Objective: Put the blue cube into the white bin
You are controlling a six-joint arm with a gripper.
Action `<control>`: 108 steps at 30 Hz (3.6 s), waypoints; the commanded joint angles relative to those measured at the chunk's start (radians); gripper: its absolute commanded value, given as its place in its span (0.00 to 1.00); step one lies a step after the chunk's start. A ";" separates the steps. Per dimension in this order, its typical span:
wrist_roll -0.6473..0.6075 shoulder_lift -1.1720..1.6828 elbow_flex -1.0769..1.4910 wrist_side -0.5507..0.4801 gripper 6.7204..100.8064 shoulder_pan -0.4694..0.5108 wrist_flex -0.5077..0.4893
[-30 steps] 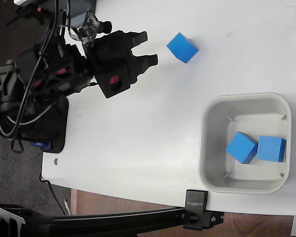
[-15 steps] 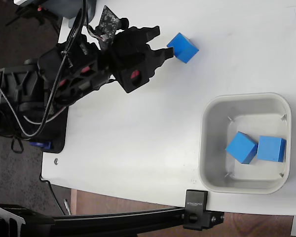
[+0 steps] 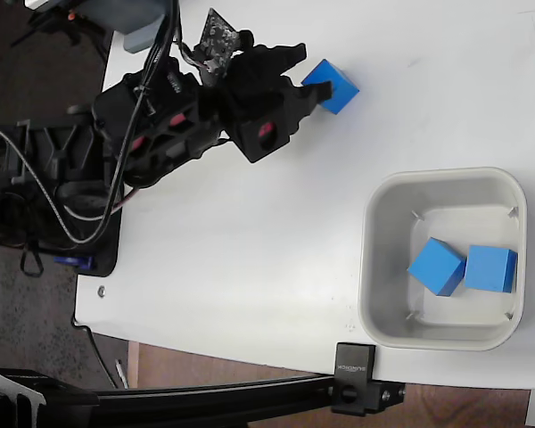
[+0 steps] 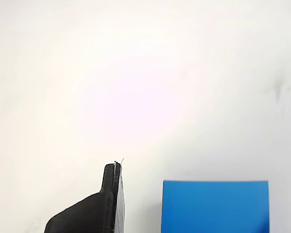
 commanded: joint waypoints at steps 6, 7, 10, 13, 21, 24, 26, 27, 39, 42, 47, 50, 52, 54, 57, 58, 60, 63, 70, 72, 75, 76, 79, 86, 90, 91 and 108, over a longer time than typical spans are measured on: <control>0.014 0.002 -0.034 0.005 0.99 -0.006 -0.075; 0.015 -0.005 -0.034 0.003 0.99 -0.006 -0.083; 0.020 -0.021 -0.040 0.000 0.99 -0.005 -0.092; 0.025 -0.040 -0.044 -0.005 0.99 -0.002 -0.104; 0.032 -0.072 -0.055 -0.009 0.99 0.002 -0.121; 0.037 -0.074 -0.052 0.005 0.97 0.002 -0.123; 0.040 -0.071 -0.051 0.032 0.91 -0.005 -0.126; 0.043 -0.071 -0.051 0.041 0.87 -0.008 -0.126; 0.069 -0.058 -0.034 0.083 0.45 0.000 -0.147; 0.075 -0.032 -0.031 0.083 0.43 0.000 -0.137; 0.061 0.097 -0.037 0.092 0.41 0.029 -0.026; 0.054 0.201 -0.048 0.069 0.41 0.097 0.032; 0.061 0.264 -0.043 0.041 0.41 0.152 0.031; 0.064 0.305 -0.051 0.038 0.41 0.199 0.028; 0.095 0.321 -0.046 0.051 0.41 0.258 -0.071; 0.098 0.299 -0.067 0.058 0.41 0.272 -0.080; 0.098 0.238 -0.130 0.071 0.41 0.291 -0.086; 0.117 0.150 -0.192 0.072 0.42 0.319 -0.149; 0.109 0.038 -0.299 0.057 0.42 0.373 -0.189; 0.089 0.006 -0.348 0.052 0.42 0.376 -0.156; 0.080 -0.038 -0.402 0.054 0.43 0.379 -0.129; 0.080 -0.048 -0.410 0.052 0.44 0.379 -0.129; 0.080 -0.072 -0.437 0.055 0.64 0.380 -0.126; 0.075 -0.067 -0.445 0.087 0.99 0.379 -0.086; 0.066 -0.008 -0.425 0.087 0.99 0.365 0.009; 0.058 0.031 -0.399 0.097 0.99 0.353 0.043; 0.206 1.118 0.581 0.275 0.99 0.258 0.419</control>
